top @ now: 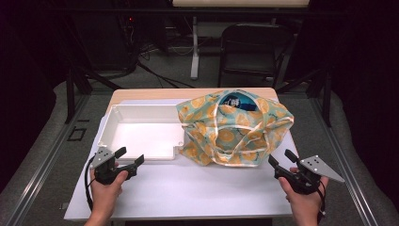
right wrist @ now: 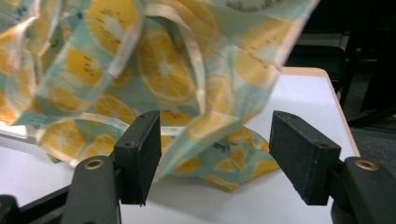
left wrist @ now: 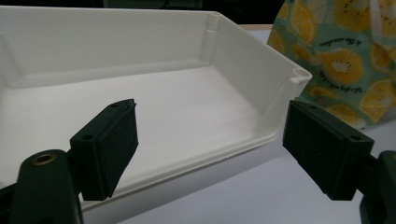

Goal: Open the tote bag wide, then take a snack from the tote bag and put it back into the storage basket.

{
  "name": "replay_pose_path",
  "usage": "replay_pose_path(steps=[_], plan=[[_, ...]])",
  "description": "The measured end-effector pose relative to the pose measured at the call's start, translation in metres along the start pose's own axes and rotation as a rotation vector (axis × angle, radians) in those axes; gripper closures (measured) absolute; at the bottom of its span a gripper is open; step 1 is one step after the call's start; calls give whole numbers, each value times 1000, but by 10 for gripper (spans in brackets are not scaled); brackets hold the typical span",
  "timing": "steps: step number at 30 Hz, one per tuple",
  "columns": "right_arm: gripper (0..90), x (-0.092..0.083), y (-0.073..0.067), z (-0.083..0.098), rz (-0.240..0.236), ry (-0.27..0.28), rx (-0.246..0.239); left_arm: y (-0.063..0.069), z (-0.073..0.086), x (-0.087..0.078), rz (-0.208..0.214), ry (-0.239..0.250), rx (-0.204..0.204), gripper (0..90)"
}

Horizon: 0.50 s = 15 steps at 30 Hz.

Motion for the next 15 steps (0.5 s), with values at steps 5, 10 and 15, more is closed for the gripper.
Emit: replay_pose_path(steps=[5,10,15], plan=[[349,3,-7,-5,-26,7,-7,9,-4,1,22,-3,18,191],[357,4,-15,-14,-55,18,-9,19,-13,5,45,-12,39,196],[356,7,-21,-23,-75,28,-4,29,-22,14,71,-7,55,204]])
Point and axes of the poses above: each handheld gripper's, and its own axes: x roughly forward along the jaws, z roughly out of its underside, y roughly to its right, the point moved 2 cm from there along x, roughly forward along the jaws, and after that the axes turned 9 degrees about -y, right-handed, at the moved point
